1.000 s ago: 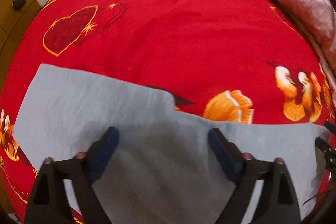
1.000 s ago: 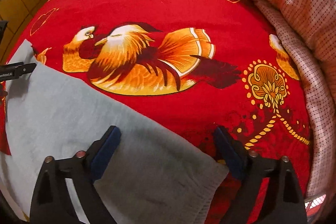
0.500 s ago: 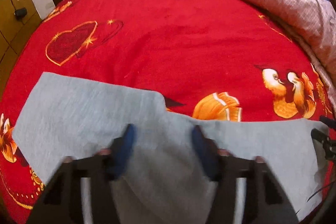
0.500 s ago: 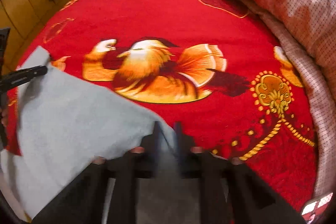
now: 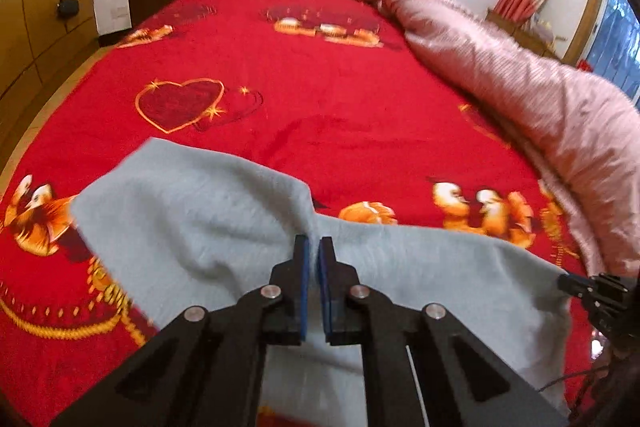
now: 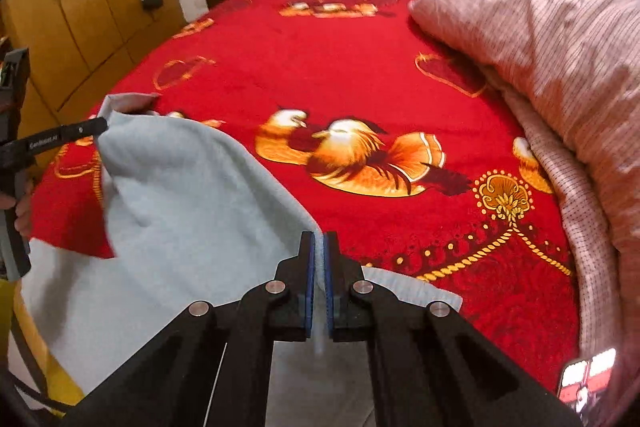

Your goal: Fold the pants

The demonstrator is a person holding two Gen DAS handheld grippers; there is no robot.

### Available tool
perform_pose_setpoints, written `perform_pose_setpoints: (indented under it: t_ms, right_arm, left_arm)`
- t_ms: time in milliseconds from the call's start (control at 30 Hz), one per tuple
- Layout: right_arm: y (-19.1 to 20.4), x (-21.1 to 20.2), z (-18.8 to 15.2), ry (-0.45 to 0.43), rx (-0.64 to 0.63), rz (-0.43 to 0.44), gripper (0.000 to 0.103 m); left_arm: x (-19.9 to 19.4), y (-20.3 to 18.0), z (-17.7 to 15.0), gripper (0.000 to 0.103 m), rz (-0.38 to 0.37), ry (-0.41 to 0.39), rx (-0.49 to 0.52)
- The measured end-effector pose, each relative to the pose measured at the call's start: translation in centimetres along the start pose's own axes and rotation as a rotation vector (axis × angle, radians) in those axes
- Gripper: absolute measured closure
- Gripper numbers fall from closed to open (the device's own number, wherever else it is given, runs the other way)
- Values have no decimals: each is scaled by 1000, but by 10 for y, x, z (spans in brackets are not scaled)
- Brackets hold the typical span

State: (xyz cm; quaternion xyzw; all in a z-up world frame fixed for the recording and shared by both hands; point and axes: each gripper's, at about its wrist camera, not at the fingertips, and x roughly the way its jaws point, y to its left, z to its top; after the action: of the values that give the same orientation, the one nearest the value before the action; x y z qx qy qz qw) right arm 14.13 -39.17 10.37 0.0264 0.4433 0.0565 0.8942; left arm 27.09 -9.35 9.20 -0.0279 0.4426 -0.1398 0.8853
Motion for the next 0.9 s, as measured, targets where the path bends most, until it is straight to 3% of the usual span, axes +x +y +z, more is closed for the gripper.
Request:
perform_pose_setpoints:
  t_ms: [300,467,600,900]
  right_arm:
    - [27,-56,-38,-58,-54,15,98]
    - [36,-67,-74,-25,-68,26,98]
    - [40,-63,-104,28,-65,36,97]
    - [35,-38,-150,143,-4,60,97]
  left_arm:
    - [-100,6,-54,98,-43,-150,-26]
    - [-140,-1,-98,98,-41,-194,3]
    - [-151,-1,-137,98,-34,-174,7]
    - [-136,15,-200,98,-16,-31,-77]
